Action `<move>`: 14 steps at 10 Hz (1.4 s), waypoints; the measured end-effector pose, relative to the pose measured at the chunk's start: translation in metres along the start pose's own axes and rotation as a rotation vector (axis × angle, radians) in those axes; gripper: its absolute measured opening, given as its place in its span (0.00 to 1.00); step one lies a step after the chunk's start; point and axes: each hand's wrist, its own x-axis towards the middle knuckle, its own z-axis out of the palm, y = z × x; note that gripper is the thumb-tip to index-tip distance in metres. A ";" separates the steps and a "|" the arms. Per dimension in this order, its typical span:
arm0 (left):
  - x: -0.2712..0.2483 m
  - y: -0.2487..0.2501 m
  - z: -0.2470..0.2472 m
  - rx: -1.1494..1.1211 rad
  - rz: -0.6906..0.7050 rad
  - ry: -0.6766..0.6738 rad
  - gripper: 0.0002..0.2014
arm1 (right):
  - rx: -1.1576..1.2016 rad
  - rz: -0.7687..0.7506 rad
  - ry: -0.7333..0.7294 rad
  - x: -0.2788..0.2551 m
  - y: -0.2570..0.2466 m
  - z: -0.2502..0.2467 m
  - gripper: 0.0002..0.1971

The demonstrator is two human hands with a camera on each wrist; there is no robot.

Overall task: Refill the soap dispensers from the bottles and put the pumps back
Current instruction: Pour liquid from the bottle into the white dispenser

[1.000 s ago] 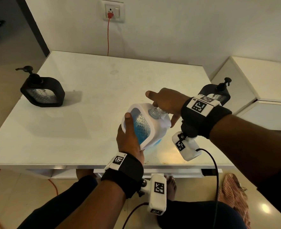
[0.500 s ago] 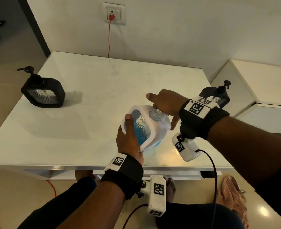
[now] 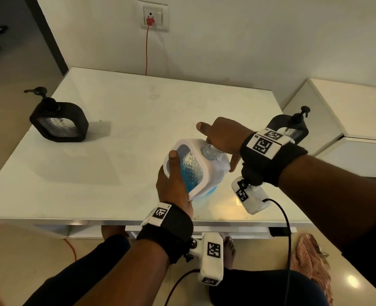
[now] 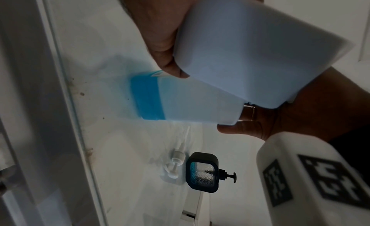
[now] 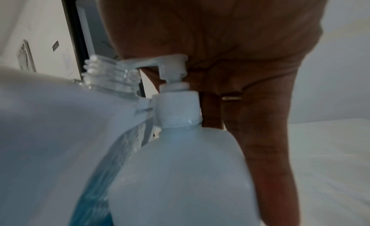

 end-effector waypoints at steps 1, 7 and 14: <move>-0.001 0.004 0.001 0.014 -0.006 -0.011 0.24 | 0.077 0.022 -0.056 0.002 0.001 -0.001 0.36; -0.010 0.007 0.001 0.035 -0.001 -0.004 0.23 | 0.132 0.038 -0.109 -0.001 -0.001 -0.005 0.33; -0.010 0.007 0.000 0.043 0.013 0.007 0.24 | 0.109 0.017 -0.071 0.003 0.001 -0.003 0.33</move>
